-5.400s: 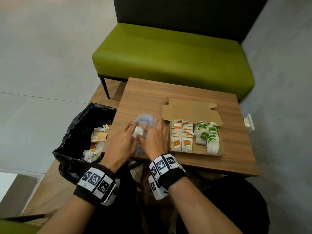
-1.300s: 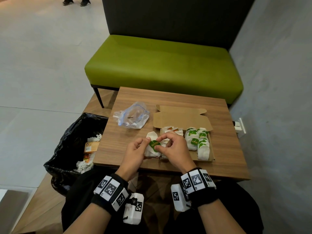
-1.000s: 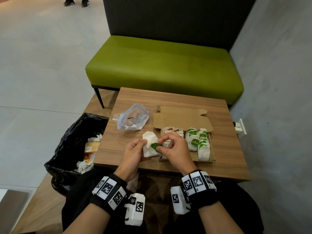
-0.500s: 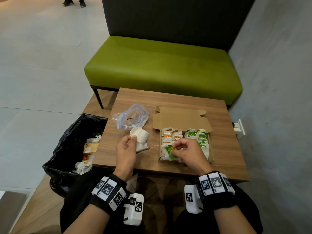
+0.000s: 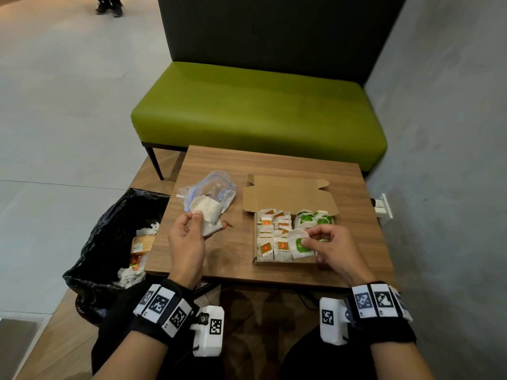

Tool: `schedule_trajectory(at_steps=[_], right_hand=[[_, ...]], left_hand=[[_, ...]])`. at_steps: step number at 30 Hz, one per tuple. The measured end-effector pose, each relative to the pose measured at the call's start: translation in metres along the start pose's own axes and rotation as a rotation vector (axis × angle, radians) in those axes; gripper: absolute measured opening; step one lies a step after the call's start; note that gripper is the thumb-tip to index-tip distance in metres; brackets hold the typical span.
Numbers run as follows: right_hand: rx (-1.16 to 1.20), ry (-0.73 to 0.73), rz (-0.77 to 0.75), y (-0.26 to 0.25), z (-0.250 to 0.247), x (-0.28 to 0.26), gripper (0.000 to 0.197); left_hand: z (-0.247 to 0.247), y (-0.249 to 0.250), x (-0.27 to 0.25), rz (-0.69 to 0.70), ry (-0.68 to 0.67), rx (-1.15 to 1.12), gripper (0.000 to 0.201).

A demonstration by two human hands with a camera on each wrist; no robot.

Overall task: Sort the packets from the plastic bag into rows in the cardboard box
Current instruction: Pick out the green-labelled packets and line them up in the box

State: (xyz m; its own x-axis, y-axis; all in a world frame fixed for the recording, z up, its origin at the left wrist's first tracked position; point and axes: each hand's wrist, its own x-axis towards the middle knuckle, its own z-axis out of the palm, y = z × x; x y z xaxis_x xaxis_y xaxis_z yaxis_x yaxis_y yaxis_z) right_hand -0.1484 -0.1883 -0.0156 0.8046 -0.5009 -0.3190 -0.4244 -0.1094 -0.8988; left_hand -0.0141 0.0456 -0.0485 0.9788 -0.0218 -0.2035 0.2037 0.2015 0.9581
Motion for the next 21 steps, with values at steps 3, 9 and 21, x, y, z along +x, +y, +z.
schedule_trajectory(at_steps=[3,9,21], right_hand=[[0.042,0.073,0.012,0.004,-0.005,0.006,0.011],[-0.112,0.252,0.023,0.026,-0.022,0.029,0.009],[-0.541,0.235,0.034,0.044,0.001,0.050,0.009]], left_hand=[[-0.001,0.002,-0.001,0.015,-0.006,0.029,0.022],[-0.009,0.002,-0.002,0.033,-0.043,0.049,0.028],[-0.003,-0.005,-0.014,0.047,-0.193,0.073,0.019]])
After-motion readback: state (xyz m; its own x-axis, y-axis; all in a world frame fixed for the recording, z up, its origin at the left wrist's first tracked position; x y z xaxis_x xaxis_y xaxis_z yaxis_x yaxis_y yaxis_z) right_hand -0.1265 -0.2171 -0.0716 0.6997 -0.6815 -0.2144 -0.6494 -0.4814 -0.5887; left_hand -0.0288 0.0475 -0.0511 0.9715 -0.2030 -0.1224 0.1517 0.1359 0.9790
